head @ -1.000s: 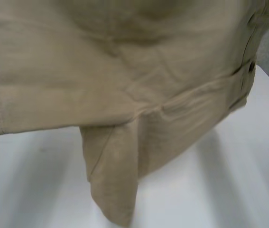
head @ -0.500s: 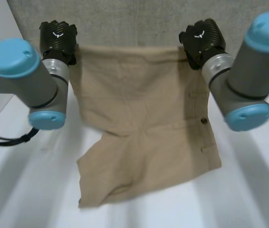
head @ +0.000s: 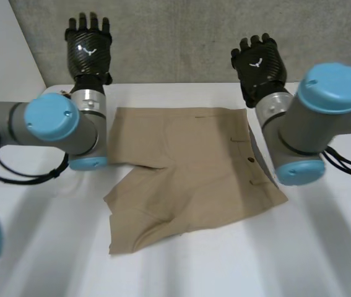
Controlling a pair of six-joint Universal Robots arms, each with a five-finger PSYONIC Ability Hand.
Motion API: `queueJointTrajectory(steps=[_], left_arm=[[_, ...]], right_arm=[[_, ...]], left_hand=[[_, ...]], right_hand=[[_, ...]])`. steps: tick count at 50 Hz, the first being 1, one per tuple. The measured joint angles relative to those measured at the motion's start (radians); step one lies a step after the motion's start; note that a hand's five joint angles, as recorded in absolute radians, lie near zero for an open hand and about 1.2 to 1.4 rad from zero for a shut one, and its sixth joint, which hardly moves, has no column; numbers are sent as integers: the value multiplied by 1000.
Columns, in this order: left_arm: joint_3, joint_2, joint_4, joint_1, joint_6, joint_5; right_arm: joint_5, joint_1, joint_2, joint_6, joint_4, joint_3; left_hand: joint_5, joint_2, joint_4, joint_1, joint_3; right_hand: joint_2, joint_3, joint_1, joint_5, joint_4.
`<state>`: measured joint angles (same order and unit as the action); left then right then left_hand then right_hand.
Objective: Fold the shorts.
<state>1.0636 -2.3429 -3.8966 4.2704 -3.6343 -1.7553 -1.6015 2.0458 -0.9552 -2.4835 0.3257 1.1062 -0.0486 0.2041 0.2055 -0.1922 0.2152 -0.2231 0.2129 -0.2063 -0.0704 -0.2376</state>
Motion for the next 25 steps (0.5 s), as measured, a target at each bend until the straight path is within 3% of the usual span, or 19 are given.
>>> queueJointTrajectory(steps=[9,10,12,16,17,19,20,25], left_arm=[[344,324,180,-15,28,-50],[429,409,254,-28,53,-47],[429,409,254,-28,53,-47],[625,604,476,-79,192,-1],[650,625,507,-85,221,12],[683,652,549,-94,264,31],[726,684,603,-104,325,60],[811,716,697,-138,463,133]], right_arm=[[138,-90,-195,-17,-140,245],[210,-134,-247,-20,-217,321],[210,-134,-247,-20,-217,321],[358,-232,-305,-21,-369,453],[381,-248,-307,-21,-386,472],[420,-275,-310,-20,-406,502],[466,-307,-310,-18,-425,539],[552,-365,-297,-17,-408,610]], left_hand=[[0,0,0,0,0],[0,0,0,0,0],[0,0,0,0,0],[-47,53,52,-65,48],[-47,53,52,-65,48],[-194,209,208,-248,196],[-303,323,320,-360,310],[-350,373,371,-394,361]], right_hand=[[0,0,0,0,0],[0,0,0,0,0],[0,0,0,0,0],[-4,1,-4,-1,-2],[-164,172,-128,-134,-144],[-164,172,-128,-134,-144],[-325,333,-267,-281,-310],[-411,419,-334,-358,-394]])
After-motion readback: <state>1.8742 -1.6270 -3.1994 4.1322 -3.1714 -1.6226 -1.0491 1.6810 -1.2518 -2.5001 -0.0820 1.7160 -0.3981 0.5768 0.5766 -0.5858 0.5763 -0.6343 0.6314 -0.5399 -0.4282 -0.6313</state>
